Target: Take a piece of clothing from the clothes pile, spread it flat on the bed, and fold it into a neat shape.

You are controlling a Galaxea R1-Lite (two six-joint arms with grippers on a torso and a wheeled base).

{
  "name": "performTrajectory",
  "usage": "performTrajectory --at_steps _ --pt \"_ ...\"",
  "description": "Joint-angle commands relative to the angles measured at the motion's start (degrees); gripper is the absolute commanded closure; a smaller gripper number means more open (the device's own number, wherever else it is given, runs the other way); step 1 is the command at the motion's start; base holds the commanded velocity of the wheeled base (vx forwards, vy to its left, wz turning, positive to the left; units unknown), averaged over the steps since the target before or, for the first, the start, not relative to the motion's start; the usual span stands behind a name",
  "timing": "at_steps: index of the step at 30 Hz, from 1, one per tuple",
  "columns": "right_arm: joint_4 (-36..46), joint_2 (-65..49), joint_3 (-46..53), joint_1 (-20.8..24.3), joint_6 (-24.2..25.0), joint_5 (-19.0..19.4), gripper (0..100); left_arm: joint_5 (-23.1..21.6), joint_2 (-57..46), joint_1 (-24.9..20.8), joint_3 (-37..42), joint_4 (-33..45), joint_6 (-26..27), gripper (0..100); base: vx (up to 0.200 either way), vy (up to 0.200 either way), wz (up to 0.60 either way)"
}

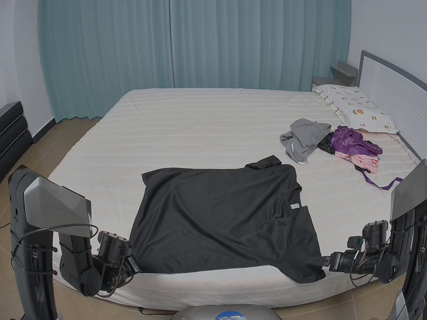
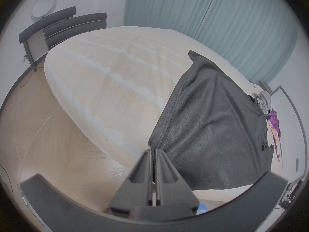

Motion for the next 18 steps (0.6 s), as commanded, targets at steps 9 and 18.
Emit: performTrajectory --at_steps 9,18 --pt "1.6 3.4 -11.6 -1.0 1.7 -0.6 0 0.1 0.1 0.1 0.3 0.1 0.5 100 0.0 0.0 0.0" --pt "3.4 6.7 -14.9 -0.7 1.4 -1.2 100 0.1 0.1 0.4 0.9 0.2 1.5 100 0.0 0.0 0.0"
